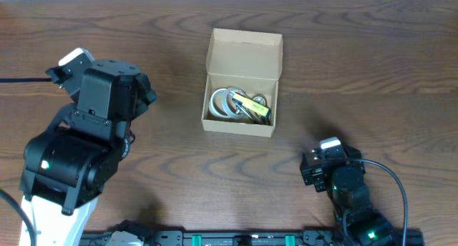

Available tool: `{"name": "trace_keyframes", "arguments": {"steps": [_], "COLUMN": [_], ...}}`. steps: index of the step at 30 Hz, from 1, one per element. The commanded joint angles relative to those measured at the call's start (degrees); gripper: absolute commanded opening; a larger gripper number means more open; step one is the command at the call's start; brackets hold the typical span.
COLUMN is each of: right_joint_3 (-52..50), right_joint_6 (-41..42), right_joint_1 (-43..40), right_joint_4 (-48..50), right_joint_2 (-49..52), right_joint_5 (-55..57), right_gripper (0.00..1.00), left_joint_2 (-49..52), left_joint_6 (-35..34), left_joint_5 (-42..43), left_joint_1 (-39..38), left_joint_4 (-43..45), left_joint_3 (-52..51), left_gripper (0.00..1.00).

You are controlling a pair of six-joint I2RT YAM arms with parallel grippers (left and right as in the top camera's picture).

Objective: Pack container
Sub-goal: 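Raise both grippers to the box's lid flaps on either side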

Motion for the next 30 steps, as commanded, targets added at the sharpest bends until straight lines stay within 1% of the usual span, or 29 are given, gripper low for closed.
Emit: {"name": "trace_keyframes", "arguments": {"steps": [1, 3, 4, 5, 7, 9, 13, 16, 17, 20, 23, 28, 29, 30], "right_joint_3": [-0.2, -0.2, 0.0, 0.6, 3.6, 9.3, 21.7, 31.6, 36.1, 43.8, 50.4, 51.6, 51.6, 51.6], "right_joint_6": [0.9, 1.6, 3.4, 5.0, 5.5, 5.7, 5.7, 7.1, 6.9, 5.6, 5.0, 5.0, 5.0, 5.0], "right_joint_1": [-0.4, -0.4, -0.4, -0.4, -0.4, -0.4, -2.0, -4.7, -6.1, -7.5, -7.6, -7.6, -7.6, -7.6], "right_joint_4": [0.2, 1.8, 2.6, 2.7, 1.6, -0.2, -6.3, -10.1, -10.4, -9.6, -5.7, 2.2, 3.3, 4.4], "right_joint_2": [-0.3, -0.3, -0.3, -0.3, -0.2, 1.2, 8.1, 16.8, 21.8, 30.5, 39.4, 46.9, 48.1, 49.3], "right_joint_5": [-0.3, -0.8, -1.1, -1.8, -5.0, -5.1, -3.8, -4.2, -5.4, -5.9, -8.0, -8.1, -8.1, -8.1], "right_gripper": [0.99, 0.99, 0.99, 0.99, 0.99, 0.99, 0.99, 0.99, 0.99, 0.99, 0.99, 0.99, 0.94, 0.89], "left_joint_2": [0.1, 0.4, 0.6, 0.9, 2.1, 3.8, 6.7, 8.7, 9.6, 11.3, 12.9, 14.6, 14.9, 15.2], "left_joint_6": [1.0, 1.9, 2.7, 2.9, 3.0, 4.0, 7.6, 9.0, 9.0, 8.9, 8.9, 8.9, 8.9, 8.7], "left_joint_5": [-1.5, -1.5, -1.5, -1.4, -0.8, 0.4, 9.0, 15.3, 17.3, 17.5, 17.4, 17.5, 17.5, 17.7], "left_joint_1": [0.3, 0.3, 0.3, 0.3, 0.8, 2.1, 6.0, 9.9, 12.0, 15.5, 18.0, 18.6, 18.5, 18.5], "left_joint_4": [-1.3, -1.5, -1.5, -1.6, -2.1, -2.0, 0.1, 2.8, 4.4, 7.8, 10.1, 9.5, 9.5, 9.5], "left_joint_3": [0.0, -0.5, -0.8, -0.9, -0.9, -0.9, -0.9, -0.8, -0.9, -0.9, -0.9, -0.9, -0.9, -0.9], "left_gripper": [0.95, 0.96, 0.95, 0.95, 0.95, 0.96, 0.95, 0.95, 0.95, 0.95, 0.96, 0.95, 0.96, 1.00]}}
